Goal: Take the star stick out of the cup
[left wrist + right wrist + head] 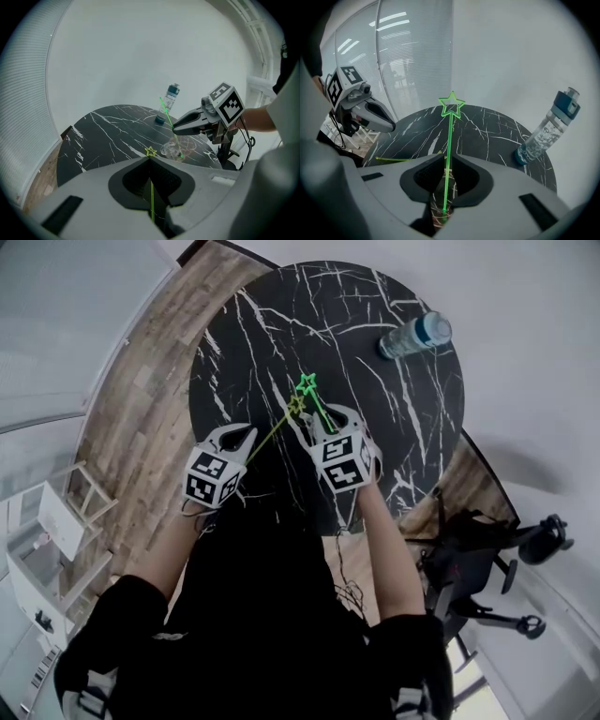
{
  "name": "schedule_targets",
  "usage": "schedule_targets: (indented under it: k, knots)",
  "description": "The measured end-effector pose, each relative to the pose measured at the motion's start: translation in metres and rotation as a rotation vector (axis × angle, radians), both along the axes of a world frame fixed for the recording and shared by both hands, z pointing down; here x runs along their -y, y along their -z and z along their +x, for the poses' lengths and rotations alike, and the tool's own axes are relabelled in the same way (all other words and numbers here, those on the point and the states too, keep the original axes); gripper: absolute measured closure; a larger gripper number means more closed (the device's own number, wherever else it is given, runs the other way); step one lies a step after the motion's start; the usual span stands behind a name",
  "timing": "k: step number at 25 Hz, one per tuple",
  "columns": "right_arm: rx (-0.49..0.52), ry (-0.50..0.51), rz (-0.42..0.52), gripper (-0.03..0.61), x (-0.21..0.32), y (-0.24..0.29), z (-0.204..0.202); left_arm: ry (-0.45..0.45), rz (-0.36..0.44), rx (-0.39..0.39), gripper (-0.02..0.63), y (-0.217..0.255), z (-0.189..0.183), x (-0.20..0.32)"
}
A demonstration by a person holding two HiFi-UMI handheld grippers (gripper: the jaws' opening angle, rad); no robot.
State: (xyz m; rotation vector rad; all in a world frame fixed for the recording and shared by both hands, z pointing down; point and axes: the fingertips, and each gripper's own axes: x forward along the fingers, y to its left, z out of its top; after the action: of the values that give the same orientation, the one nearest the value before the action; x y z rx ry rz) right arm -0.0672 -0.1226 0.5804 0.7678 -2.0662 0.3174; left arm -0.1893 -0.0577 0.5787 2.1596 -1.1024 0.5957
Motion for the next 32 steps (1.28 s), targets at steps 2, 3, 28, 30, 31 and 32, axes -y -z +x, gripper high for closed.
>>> schedule_targets:
  k: [2,3,28,30,31,32]
  knots:
    - [0.002,-0.001,-0.006,0.535,0.0,-0.002,0.0,-0.009,0.001,0.0,0.614,0.001,0.001,0.001]
    - [0.004,-0.003,-0.01,0.535,0.0,-0.003,-0.001,-0.013,0.001,0.0,0.614,0.002,0.002,0.001]
    - [0.374,-0.247,0.103,0.569,0.019,0.079,0.019,-0.133,0.045,0.015,0.614,0.035,0.041,0.019]
    - [0.427,-0.29,0.114,0.569,0.02,0.091,0.028,-0.141,0.048,0.013,0.615,0.038,0.045,0.02]
    - [0.441,-0.305,0.121,0.569,0.02,0.096,0.033,-0.147,0.051,0.013,0.614,0.04,0.047,0.02]
    - [0.445,-0.316,0.129,0.569,0.02,0.101,0.038,-0.155,0.052,0.014,0.614,0.041,0.049,0.019]
